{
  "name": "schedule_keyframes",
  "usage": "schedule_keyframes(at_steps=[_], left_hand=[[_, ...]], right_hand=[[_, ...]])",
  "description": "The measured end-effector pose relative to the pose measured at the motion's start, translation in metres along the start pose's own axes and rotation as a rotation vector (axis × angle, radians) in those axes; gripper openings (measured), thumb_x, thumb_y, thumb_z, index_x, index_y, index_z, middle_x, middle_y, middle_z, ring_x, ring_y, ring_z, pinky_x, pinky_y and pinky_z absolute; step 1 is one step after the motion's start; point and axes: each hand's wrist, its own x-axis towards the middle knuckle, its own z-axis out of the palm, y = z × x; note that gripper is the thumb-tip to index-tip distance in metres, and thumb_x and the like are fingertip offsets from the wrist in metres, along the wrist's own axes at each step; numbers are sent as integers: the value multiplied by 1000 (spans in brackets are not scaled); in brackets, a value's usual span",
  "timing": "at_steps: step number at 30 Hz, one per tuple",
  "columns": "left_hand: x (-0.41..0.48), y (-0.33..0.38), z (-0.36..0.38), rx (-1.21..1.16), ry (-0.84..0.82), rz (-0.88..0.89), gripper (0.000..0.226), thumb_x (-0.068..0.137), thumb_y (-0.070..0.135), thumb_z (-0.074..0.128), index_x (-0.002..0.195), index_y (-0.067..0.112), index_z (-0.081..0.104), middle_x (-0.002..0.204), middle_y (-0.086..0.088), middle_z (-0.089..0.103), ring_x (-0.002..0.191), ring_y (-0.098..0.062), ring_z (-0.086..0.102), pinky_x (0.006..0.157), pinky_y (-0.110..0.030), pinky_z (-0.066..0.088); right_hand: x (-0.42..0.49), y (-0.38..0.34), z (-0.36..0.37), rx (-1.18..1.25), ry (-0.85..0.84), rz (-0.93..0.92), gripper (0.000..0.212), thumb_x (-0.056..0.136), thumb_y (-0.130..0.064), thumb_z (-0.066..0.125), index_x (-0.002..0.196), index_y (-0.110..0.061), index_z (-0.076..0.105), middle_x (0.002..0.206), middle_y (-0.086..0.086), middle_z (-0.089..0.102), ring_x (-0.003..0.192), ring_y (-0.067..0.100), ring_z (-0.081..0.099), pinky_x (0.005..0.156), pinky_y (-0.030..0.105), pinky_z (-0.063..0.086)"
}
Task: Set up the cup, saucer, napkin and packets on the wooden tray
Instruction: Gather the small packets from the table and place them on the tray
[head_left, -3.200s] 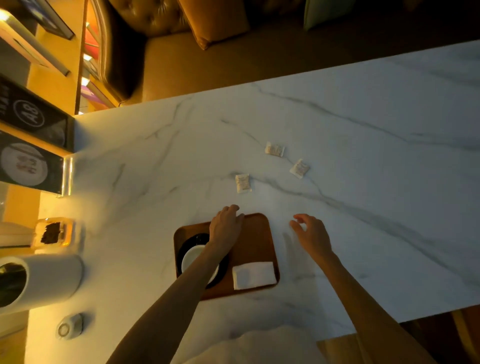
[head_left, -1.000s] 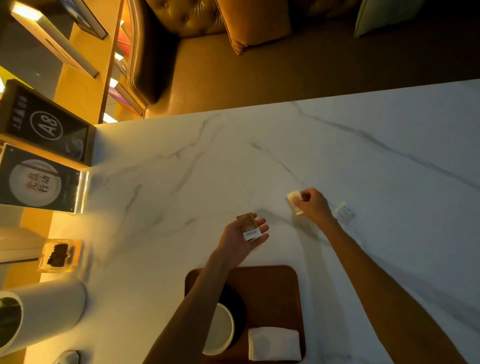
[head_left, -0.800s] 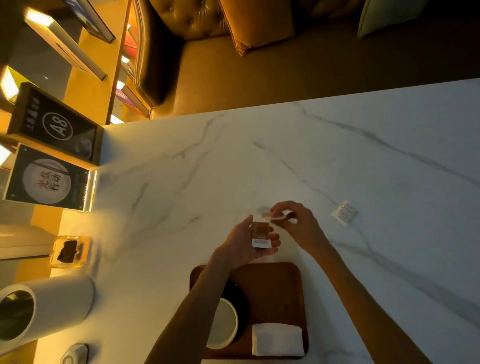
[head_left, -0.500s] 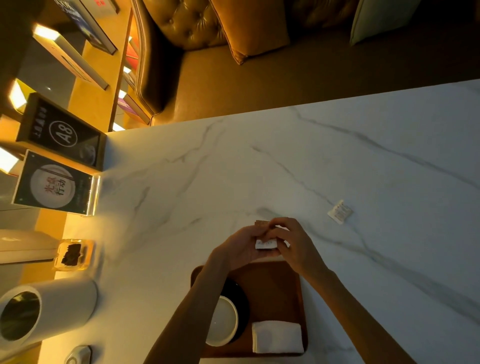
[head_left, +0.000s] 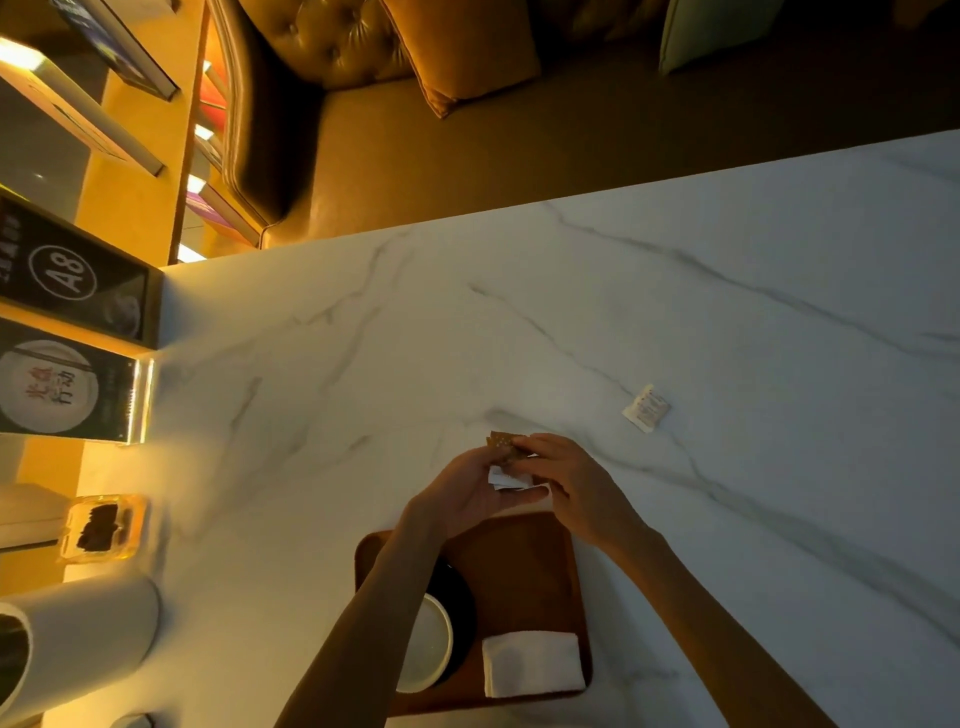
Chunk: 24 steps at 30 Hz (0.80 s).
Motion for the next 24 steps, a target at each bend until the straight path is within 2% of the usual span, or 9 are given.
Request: schedule_keyframes(at_steps=[2, 4, 6, 9, 10, 13, 19, 21, 24], left_hand=[[5, 1, 2, -33, 37, 2, 24, 96, 10, 47, 109, -2, 62, 105, -21, 68, 97, -32, 69, 87, -49, 57], [10, 3, 6, -32, 81, 14, 23, 97, 11, 46, 108, -2, 61, 102, -21, 68, 93, -32, 68, 83, -46, 59], [13, 5, 11, -44, 127, 28, 22, 98, 12, 44, 107, -2, 58, 93, -18, 67, 85, -30, 68, 80, -43, 60], [15, 7, 10, -93, 174, 54, 22, 98, 12, 43, 109, -2, 55, 87, -15, 63, 77, -28, 66, 76, -40, 60], [15, 8, 9, -101, 181, 55, 22, 98, 12, 43, 109, -2, 55, 86, -15, 63, 76, -27, 66, 74, -40, 60], [14, 6, 4, -93, 194, 42, 19, 97, 9, 43, 106, -1, 56, 84, -15, 62, 75, -27, 65, 72, -40, 60], [6, 1, -1, -152, 231, 42, 22, 97, 9, 41, 111, -2, 53, 92, -18, 60, 85, -31, 61, 88, -44, 52], [3, -1, -1, -158, 239, 48, 23, 95, 8, 39, 111, -3, 53, 93, -19, 59, 86, -32, 60, 90, -44, 51], [2, -1, -1, -114, 287, 88, 24, 95, 9, 40, 110, -3, 55, 93, -20, 62, 87, -33, 63, 87, -45, 53]], right_hand=[[4, 4, -2, -15, -51, -2, 44, 90, -1, 49, 123, -27, 64, 139, -5, 53, 132, 12, 38, 103, 24, 39], [9, 10, -5, 19, -15, 47, 41, 91, -3, 49, 121, -25, 64, 135, -4, 57, 128, 11, 42, 105, 25, 38], [15, 24, -15, 43, 172, 197, 32, 94, -8, 49, 116, -22, 65, 123, -1, 64, 117, 13, 53, 100, 32, 45], [28, 60, -36, -138, 423, 493, 25, 92, -12, 50, 112, -16, 64, 116, 8, 65, 109, 26, 57, 91, 36, 46], [31, 72, -42, -214, 430, 606, 27, 90, -14, 52, 116, -11, 61, 121, 14, 61, 111, 32, 53, 91, 40, 44], [33, 94, -46, -327, 284, 857, 40, 84, -20, 58, 120, -3, 52, 124, 22, 51, 113, 39, 46, 88, 42, 44], [26, 84, -15, -556, 287, 687, 20, 93, -7, 43, 108, -2, 55, 105, 22, 60, 92, 36, 56, 70, 41, 48], [28, 76, -15, -302, 386, 654, 22, 94, -9, 45, 110, -2, 57, 104, 19, 64, 92, 35, 60, 74, 40, 52], [34, 48, -21, 419, 476, 682, 22, 90, -20, 61, 110, -12, 65, 110, 7, 66, 98, 21, 64, 78, 26, 54]])
